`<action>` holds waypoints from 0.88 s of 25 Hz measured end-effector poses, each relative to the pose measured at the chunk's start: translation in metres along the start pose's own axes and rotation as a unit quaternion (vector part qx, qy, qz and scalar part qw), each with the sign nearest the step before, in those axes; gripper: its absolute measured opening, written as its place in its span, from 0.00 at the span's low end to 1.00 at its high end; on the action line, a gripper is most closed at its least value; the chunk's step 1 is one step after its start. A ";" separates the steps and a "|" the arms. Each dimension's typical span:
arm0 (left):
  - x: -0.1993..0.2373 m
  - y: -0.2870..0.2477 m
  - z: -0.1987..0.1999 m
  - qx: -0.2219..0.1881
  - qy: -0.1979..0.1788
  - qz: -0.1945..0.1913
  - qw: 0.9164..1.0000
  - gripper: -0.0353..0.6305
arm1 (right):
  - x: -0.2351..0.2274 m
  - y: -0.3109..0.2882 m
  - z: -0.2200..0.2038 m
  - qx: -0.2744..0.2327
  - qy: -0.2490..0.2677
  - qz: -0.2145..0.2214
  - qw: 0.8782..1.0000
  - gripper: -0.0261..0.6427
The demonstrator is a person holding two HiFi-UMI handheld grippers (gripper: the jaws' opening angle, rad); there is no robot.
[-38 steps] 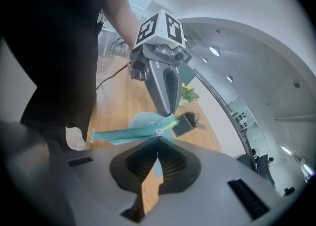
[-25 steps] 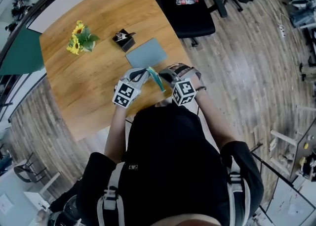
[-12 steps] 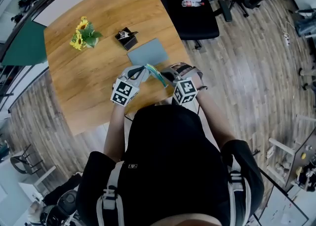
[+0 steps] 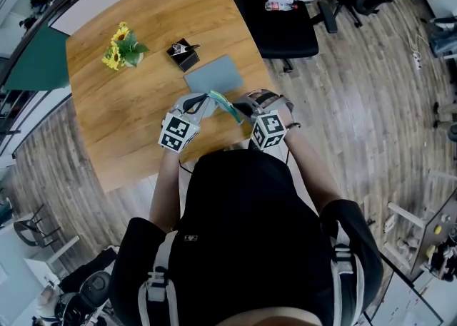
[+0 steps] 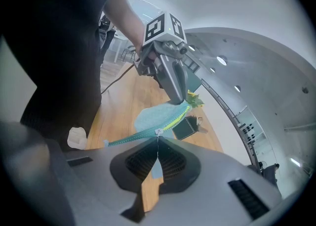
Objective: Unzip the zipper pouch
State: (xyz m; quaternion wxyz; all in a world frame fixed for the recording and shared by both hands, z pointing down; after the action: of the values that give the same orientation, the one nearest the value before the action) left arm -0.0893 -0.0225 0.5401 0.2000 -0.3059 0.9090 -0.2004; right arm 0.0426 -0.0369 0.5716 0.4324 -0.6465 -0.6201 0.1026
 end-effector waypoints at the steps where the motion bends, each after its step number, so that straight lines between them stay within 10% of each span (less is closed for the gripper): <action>1: 0.000 -0.001 0.000 0.002 -0.001 0.000 1.000 0.07 | 0.000 0.000 -0.001 -0.001 0.000 -0.001 1.000 0.05; 22: 0.010 0.002 0.000 0.006 0.006 0.036 0.999 0.07 | -0.006 0.000 -0.008 -0.010 -0.013 -0.008 1.000 0.05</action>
State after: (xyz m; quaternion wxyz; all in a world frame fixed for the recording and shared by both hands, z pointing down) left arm -0.0974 -0.0269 0.5368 0.2036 -0.2709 0.9192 -0.2004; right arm 0.0466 -0.0453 0.5737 0.4188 -0.6446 -0.6316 0.1010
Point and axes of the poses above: the fingertips, and each gripper's own axes: y backward along the fingers, x to its left, z out of its top, the point moved 5 cm from there along y, backward along the fingers, and after that the axes turned 14 degrees about -y, right-handed, at the moved point
